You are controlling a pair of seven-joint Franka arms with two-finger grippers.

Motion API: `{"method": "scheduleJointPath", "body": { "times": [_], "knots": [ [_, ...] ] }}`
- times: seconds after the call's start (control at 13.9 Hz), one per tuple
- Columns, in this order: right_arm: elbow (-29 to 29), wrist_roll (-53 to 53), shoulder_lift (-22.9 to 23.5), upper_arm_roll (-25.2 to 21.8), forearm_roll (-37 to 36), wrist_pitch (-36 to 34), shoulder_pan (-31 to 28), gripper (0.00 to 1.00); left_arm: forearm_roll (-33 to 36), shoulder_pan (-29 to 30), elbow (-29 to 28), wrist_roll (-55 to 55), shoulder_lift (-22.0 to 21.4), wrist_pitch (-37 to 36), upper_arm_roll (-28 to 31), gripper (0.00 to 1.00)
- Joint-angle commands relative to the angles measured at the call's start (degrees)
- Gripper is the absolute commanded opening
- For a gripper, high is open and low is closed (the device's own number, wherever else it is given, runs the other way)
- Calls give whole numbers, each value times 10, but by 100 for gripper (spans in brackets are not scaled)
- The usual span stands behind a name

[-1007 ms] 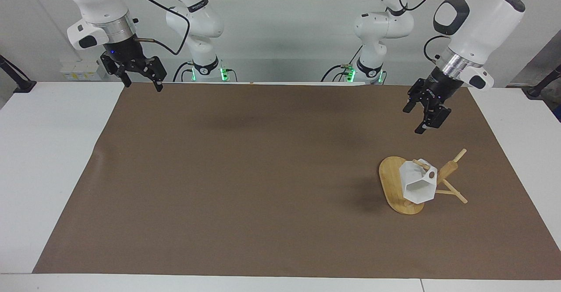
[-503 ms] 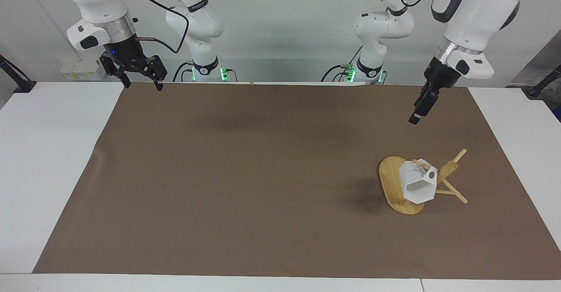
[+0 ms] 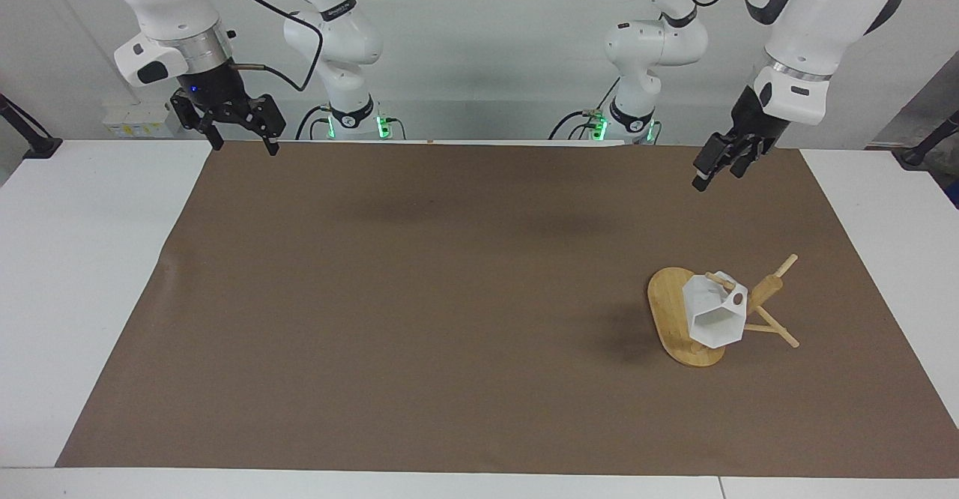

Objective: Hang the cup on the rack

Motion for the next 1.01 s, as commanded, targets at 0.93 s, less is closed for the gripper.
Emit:
{"method": "scheduleJointPath", "body": {
  "times": [0.93],
  "knots": [
    [-11,-16,-14,2,6,-4,-8,100,54,-5,145,295,58,-157,-1,100]
  ]
}}
